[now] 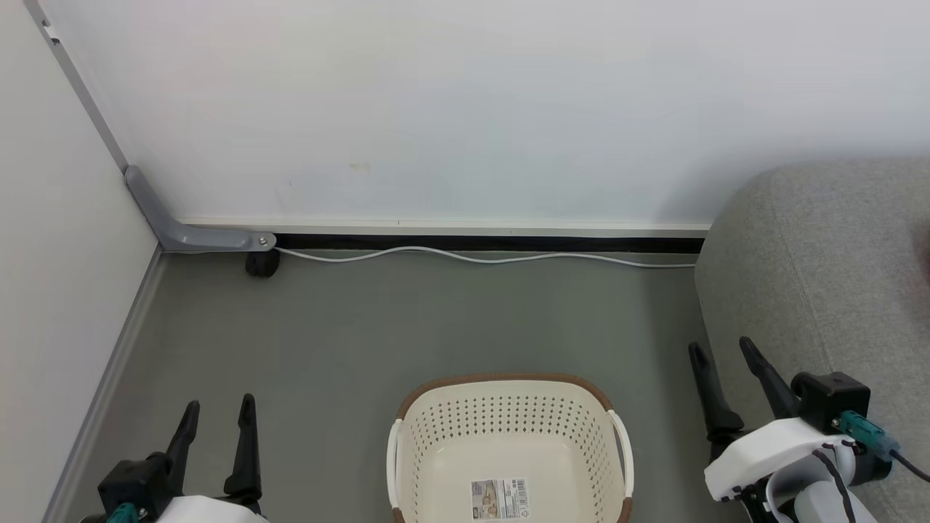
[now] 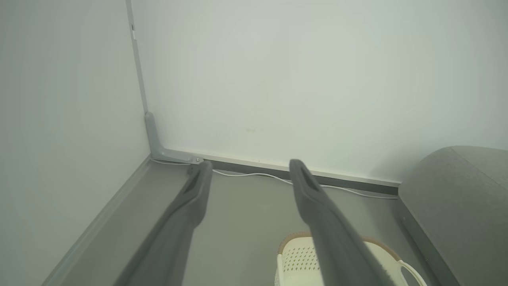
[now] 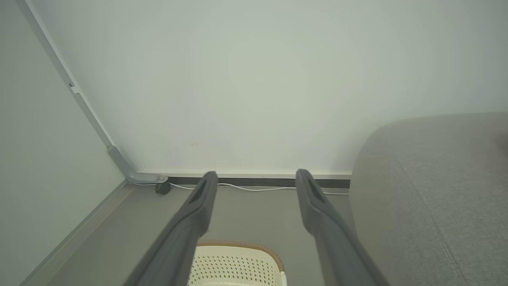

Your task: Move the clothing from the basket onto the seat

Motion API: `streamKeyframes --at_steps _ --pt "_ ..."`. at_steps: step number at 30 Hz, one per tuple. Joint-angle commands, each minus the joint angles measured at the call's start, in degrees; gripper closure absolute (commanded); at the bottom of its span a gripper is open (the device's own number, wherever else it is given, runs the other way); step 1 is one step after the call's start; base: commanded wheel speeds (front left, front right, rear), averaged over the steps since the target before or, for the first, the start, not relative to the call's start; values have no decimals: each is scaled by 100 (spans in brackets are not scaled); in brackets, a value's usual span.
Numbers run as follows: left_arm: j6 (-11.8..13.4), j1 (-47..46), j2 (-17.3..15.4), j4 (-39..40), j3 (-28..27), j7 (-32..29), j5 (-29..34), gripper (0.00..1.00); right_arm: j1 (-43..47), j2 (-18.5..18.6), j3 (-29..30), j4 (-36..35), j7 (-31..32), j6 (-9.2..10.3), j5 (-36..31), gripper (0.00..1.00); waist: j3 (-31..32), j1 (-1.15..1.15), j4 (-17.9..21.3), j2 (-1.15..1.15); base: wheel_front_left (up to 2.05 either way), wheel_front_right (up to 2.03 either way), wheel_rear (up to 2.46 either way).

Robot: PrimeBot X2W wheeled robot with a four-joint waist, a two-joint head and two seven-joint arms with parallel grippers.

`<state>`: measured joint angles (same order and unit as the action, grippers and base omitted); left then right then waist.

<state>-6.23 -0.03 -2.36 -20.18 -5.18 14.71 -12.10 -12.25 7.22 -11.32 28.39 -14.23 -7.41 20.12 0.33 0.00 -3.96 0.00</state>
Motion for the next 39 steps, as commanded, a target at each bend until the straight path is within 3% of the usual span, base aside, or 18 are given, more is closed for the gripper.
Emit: streamKeyframes --at_steps 1,12,25,39 --pt "33 -80 -54 180 -131 29 75 0 -22 -11 -45 -202 -76 -8 -78 0 16 0 -5 0 0 0 0" --pt "-83 30 -53 241 213 29 30 0 305 -163 411 -480 -76 -8 -313 0 59 0 86 0 0 0 0" --pt "-117 84 -52 150 583 29 55 0 449 -260 599 -496 -77 -8 -424 0 107 0 186 0 0 0 0" --pt "-124 54 -52 64 616 29 18 0 451 -321 639 -477 -77 -8 -494 0 56 0 248 0 0 0 0"
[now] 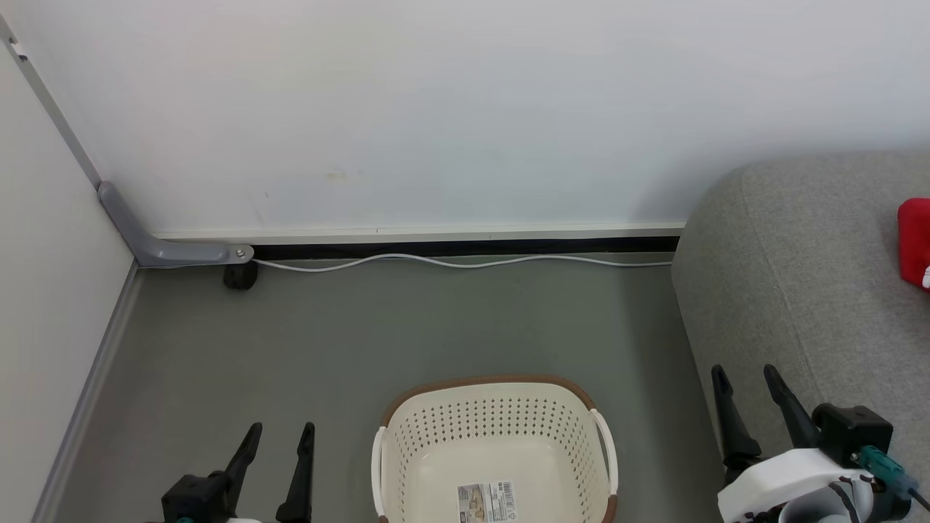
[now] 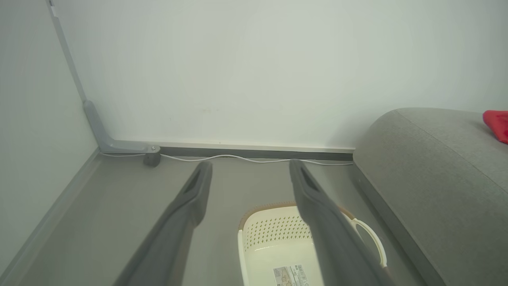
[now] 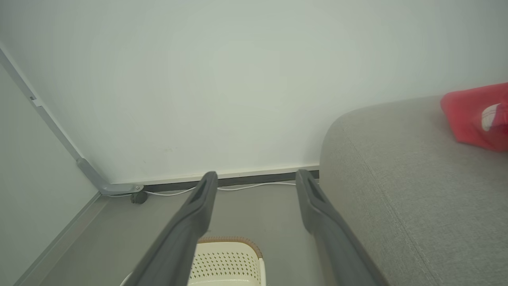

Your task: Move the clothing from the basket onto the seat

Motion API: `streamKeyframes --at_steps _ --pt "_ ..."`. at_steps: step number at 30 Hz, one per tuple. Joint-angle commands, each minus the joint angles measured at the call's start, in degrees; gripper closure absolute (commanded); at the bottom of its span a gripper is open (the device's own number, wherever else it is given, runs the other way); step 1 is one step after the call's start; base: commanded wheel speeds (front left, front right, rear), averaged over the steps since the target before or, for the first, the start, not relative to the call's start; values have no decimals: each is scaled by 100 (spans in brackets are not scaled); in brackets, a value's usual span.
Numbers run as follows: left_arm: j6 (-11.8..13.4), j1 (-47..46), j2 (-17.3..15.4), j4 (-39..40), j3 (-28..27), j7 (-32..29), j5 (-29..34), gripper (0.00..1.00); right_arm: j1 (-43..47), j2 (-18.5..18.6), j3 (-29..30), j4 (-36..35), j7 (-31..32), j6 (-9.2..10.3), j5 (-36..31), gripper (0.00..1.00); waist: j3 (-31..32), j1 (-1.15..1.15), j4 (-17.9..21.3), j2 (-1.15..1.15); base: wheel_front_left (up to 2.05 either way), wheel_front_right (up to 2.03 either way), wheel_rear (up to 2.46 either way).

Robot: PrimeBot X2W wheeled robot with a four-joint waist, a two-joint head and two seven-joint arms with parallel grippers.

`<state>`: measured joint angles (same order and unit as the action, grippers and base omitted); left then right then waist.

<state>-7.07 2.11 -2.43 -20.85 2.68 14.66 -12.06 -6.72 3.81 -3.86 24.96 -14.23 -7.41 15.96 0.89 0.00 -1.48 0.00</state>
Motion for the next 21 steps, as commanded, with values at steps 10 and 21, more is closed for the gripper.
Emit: streamKeyframes --at_steps 10,21 --pt "-41 -176 -45 193 -179 34 -4 0 -119 20 -136 -62 -77 -8 -101 0 -15 0 29 0 0 0 0" --pt "0 1 27 -19 -17 -79 -310 100 98 -47 27 185 101 0 225 100 -12 6 37 0 0 0 0"
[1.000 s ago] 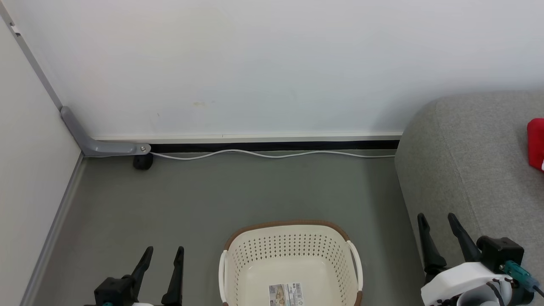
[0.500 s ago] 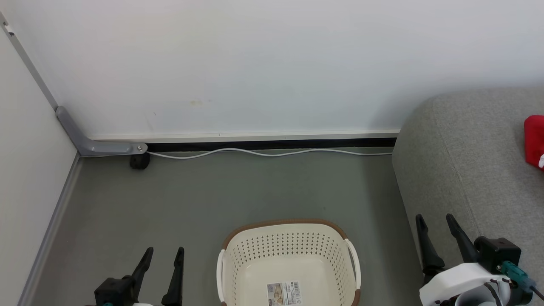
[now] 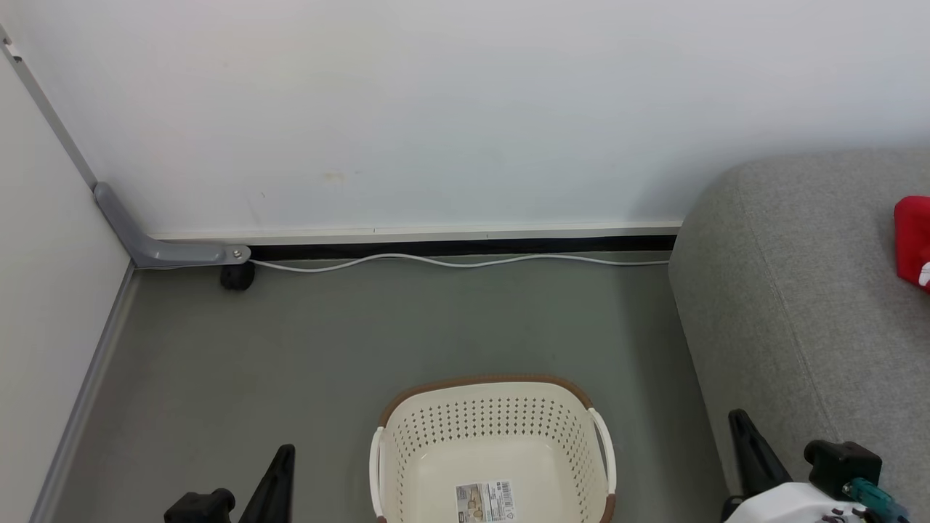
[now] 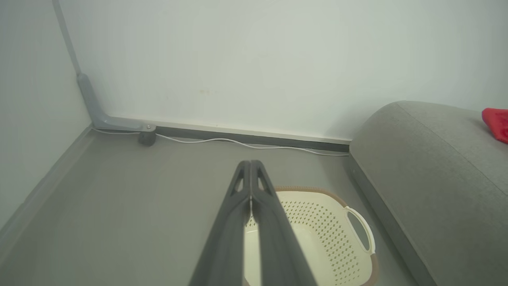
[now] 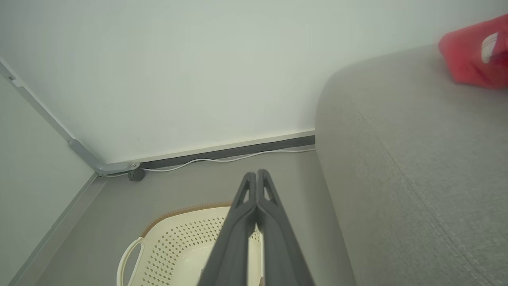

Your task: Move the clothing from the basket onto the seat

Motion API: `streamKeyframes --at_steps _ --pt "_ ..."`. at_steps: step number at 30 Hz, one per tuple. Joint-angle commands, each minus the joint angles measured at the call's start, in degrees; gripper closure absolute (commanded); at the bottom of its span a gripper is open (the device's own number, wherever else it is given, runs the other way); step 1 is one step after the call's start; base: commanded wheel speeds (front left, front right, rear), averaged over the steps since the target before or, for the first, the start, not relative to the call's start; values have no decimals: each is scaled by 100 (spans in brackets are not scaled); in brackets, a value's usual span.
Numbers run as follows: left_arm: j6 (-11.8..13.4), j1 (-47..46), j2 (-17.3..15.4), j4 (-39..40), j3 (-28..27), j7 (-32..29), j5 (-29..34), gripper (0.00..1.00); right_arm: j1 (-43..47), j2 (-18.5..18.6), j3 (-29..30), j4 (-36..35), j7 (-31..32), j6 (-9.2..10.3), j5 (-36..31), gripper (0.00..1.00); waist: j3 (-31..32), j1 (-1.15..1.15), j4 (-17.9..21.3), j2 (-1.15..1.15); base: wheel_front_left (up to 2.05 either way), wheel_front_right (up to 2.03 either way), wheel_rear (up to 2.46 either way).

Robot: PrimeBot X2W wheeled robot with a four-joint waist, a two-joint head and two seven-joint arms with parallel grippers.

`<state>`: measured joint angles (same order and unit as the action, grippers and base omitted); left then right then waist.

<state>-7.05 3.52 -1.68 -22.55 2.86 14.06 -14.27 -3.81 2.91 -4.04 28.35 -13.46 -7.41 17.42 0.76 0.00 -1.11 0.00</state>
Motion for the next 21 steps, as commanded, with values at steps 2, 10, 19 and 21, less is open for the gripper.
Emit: streamKeyframes --at_steps 2,10,19,21 --pt "-3 -150 -50 168 -51 -53 -218 100 -187 43 61 -182 58 0 204 100 7 12 2 0 0 0 0" --pt "-6 -206 -55 212 -110 -187 -726 100 -184 40 119 -273 179 -1 694 100 -11 0 9 0 0 0 0" --pt "-9 -262 -59 257 -171 -322 -1237 100 -186 37 184 -359 308 -1 1186 100 -17 0 17 0 0 0 0" --pt "-9 -276 -61 268 -186 -356 -1363 100 -187 36 200 -380 340 -2 1307 100 -18 0 18 0 0 0 0"
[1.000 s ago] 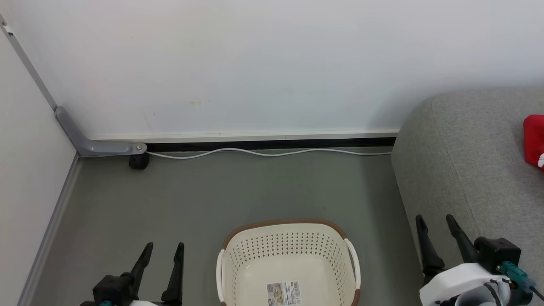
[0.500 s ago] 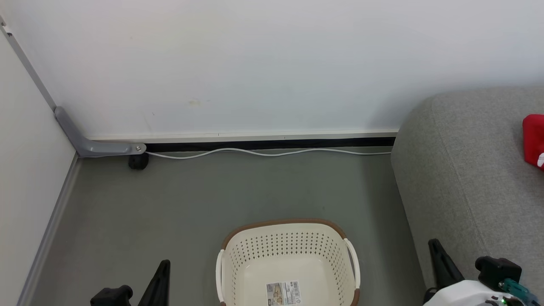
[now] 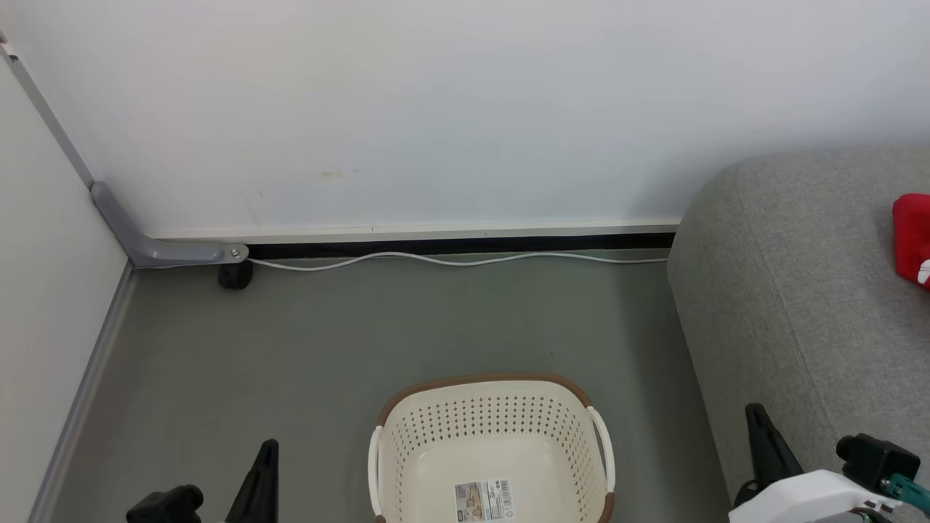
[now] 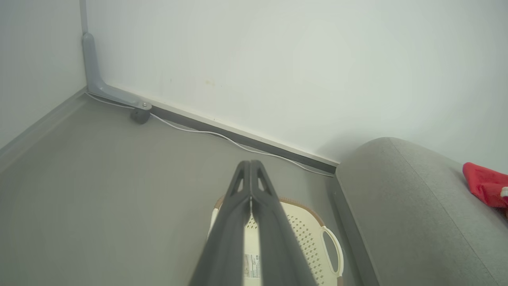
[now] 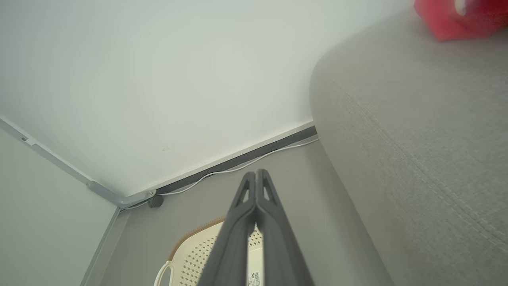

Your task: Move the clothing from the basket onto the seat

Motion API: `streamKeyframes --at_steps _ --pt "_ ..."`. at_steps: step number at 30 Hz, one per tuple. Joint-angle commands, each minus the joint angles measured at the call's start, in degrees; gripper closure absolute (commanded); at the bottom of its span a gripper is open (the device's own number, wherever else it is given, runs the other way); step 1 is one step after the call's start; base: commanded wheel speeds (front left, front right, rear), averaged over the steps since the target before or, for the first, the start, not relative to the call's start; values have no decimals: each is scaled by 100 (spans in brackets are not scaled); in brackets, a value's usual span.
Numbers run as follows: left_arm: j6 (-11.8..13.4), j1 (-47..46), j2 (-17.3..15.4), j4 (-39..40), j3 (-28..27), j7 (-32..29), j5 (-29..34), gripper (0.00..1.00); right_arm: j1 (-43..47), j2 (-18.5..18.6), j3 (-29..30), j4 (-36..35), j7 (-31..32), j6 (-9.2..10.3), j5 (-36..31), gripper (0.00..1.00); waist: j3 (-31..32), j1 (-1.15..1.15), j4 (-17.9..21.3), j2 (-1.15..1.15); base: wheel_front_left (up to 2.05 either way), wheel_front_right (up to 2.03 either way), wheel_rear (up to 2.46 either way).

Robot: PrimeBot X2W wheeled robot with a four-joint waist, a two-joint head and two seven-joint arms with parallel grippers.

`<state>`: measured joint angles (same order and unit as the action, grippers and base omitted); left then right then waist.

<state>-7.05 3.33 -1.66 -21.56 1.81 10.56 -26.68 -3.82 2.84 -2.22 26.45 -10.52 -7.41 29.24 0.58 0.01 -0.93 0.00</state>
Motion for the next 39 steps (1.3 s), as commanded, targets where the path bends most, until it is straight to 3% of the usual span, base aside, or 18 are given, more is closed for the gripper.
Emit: streamKeyframes --at_steps 1,39 --pt "-10 -263 -62 175 -88 -23 -185 100 -187 42 27 -200 62 -2 186 100 -1 -1 1 0 0 0 0" --pt "-23 -533 -85 400 -380 -682 -2677 100 -206 27 360 -609 704 -4 2576 100 -30 -1 37 0 0 0 0"
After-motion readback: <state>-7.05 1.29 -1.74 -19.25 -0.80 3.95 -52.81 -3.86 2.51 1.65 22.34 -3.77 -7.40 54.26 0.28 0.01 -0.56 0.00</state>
